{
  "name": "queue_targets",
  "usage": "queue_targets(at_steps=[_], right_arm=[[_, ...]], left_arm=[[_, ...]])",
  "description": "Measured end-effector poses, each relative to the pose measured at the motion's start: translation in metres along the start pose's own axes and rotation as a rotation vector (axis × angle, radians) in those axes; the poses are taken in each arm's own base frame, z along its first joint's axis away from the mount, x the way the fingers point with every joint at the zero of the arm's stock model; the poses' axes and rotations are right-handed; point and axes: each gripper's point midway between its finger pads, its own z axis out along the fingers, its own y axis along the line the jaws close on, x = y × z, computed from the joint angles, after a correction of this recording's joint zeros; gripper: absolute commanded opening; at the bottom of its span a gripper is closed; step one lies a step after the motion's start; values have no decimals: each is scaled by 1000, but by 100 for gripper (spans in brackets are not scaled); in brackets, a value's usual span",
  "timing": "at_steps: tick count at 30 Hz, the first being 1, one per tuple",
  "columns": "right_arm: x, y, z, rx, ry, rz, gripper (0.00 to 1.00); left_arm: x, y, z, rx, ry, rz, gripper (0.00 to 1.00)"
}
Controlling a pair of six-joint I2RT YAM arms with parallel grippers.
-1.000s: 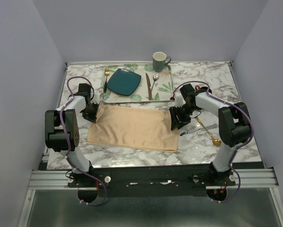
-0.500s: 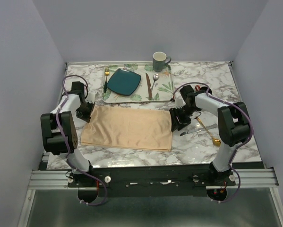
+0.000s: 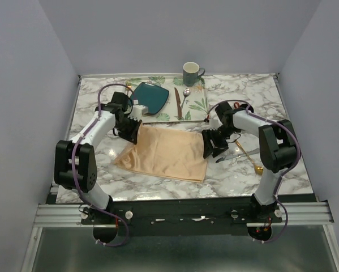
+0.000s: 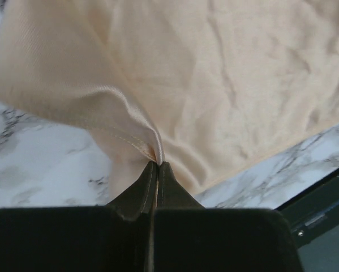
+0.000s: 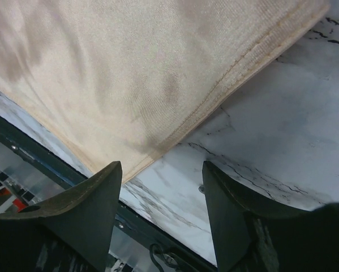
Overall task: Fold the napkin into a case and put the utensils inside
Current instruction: Fold the rectangle-folded napkin at the center of the board.
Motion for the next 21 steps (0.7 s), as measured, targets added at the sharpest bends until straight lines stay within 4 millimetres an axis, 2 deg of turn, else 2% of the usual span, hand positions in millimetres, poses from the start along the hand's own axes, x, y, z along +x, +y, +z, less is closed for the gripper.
queue_targets(at_steps=[6, 10, 15, 21], right_arm=[[0, 4, 4, -44, 24, 30, 60], [1, 7, 7, -75, 42, 44, 50], [3, 10, 12, -109, 64, 60, 47], [4, 11, 14, -124, 72, 67, 46]], left_arm=[[-14, -66, 18, 167, -8, -7, 0], [-25, -99, 32, 262, -14, -47, 0], [-41, -149, 55, 385, -8, -80, 0], [-56, -191, 73, 486, -9, -115, 0]])
